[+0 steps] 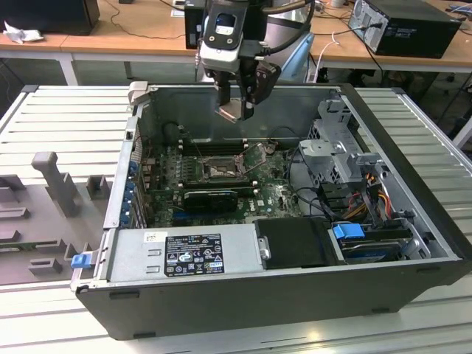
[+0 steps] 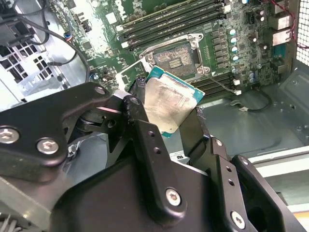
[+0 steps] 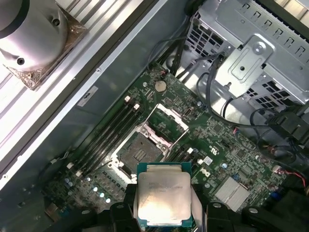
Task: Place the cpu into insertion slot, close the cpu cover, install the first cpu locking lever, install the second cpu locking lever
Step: 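Place the cpu into insertion slot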
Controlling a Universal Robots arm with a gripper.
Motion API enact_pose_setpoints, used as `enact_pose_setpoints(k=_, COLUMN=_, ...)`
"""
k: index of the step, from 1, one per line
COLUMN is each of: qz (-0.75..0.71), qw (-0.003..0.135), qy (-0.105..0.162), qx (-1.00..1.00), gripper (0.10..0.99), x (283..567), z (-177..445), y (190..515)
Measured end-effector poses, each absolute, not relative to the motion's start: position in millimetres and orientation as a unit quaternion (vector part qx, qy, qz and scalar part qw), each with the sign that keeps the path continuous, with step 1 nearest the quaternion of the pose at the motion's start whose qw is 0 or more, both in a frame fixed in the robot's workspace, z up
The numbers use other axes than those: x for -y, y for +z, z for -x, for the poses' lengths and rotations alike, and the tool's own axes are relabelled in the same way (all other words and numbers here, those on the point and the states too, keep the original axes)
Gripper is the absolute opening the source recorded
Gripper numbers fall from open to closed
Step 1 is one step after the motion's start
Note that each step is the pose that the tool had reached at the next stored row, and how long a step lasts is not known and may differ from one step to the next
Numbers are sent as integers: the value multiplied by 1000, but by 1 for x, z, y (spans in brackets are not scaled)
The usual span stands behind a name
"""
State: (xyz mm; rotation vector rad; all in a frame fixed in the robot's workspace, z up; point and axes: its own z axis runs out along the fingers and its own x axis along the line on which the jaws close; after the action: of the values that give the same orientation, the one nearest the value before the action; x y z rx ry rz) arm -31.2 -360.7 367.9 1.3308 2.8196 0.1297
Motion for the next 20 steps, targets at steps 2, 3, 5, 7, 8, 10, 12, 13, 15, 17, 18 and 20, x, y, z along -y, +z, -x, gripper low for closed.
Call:
enact_pose_setpoints(k=2, qz=-432, qw=11, qy=42, qx=-901, gripper=529, x=361, z=31, y=368)
enact_pose_setpoints(k=3, qz=-435, qw=11, qy=41, qx=-900, gripper=529, x=361, z=31, y=368)
enact_pose_setpoints(k=5, qz=-443, qw=11, qy=41, qx=-895, gripper=529, x=361, z=31, y=368)
enact_pose_setpoints(k=7, qz=-449, qw=12, qy=41, qx=-893, gripper=529, x=361, z=31, y=367)
enact_pose_setpoints(k=8, qz=-452, qw=12, qy=41, qx=-891, gripper=529, x=361, z=31, y=367)
enact_pose_setpoints(k=10, qz=-457, qw=12, qy=41, qx=-888, gripper=529, x=361, z=31, y=367)
enact_pose_setpoints(k=12, qz=-463, qw=12, qy=41, qx=-885, gripper=529, x=361, z=31, y=367)
enact_pose_setpoints(k=13, qz=-465, qw=12, qy=41, qx=-884, gripper=529, x=361, z=31, y=367)
enact_pose_setpoints(k=15, qz=-473, qw=13, qy=41, qx=-880, gripper=529, x=361, z=31, y=367)
enact_pose_setpoints(k=17, qz=-479, qw=13, qy=41, qx=-877, gripper=529, x=361, z=31, y=367)
enact_pose_setpoints(k=18, qz=-481, qw=13, qy=41, qx=-876, gripper=529, x=361, z=31, y=367)
enact_pose_setpoints(k=20, qz=-486, qw=13, qy=41, qx=-873, gripper=529, x=361, z=31, y=367)
